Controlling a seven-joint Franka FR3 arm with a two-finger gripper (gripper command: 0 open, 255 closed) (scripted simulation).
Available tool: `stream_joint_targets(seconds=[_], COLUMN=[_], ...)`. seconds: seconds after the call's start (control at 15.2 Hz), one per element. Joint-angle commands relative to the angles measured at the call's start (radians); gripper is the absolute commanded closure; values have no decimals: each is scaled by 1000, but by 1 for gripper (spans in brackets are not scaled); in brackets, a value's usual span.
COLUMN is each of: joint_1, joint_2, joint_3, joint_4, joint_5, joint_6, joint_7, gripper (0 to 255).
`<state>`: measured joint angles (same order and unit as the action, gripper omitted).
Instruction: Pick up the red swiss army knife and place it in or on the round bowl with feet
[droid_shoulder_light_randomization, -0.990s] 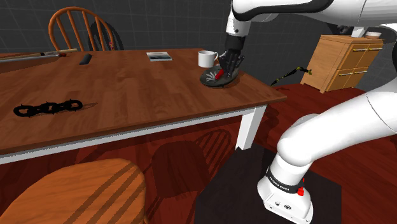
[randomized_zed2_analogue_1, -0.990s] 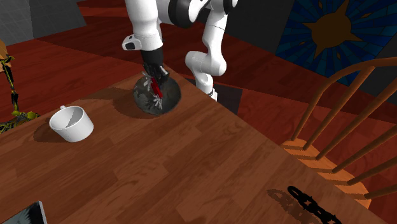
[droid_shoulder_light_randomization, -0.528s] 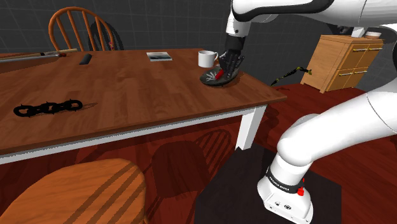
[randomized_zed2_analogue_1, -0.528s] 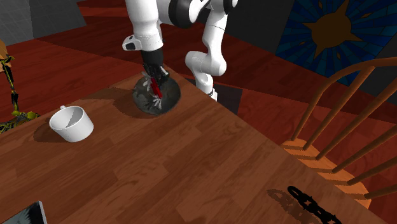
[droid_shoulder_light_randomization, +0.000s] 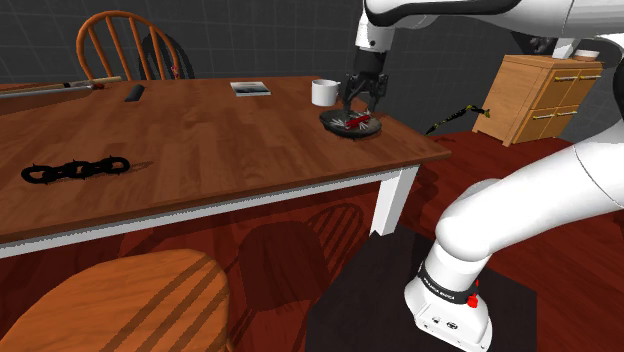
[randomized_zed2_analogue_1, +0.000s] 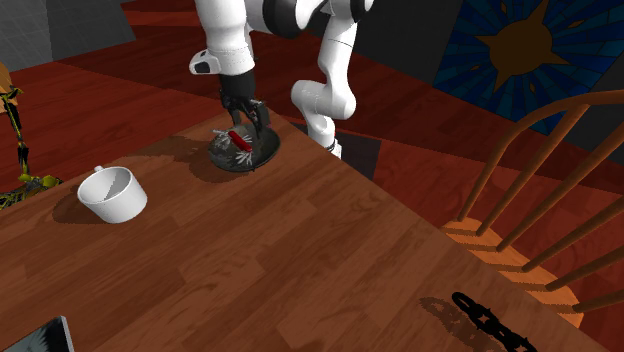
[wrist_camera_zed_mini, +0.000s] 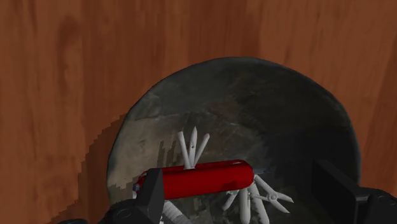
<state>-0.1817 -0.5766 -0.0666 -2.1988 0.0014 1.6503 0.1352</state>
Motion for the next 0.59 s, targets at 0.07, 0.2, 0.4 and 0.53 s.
stream_joint_targets(seconds=[0.07, 0.2, 0.4, 0.53], joint_1=[1, 1, 1, 1], joint_2=[14, 14, 14, 14], joint_3=[1, 1, 1, 1], joint_4=[99, 99, 99, 99], joint_5=[1, 1, 1, 1], joint_6=[-86, -86, -86, -86], joint_7=[2, 2, 2, 2], gripper=[0, 0, 0, 0])
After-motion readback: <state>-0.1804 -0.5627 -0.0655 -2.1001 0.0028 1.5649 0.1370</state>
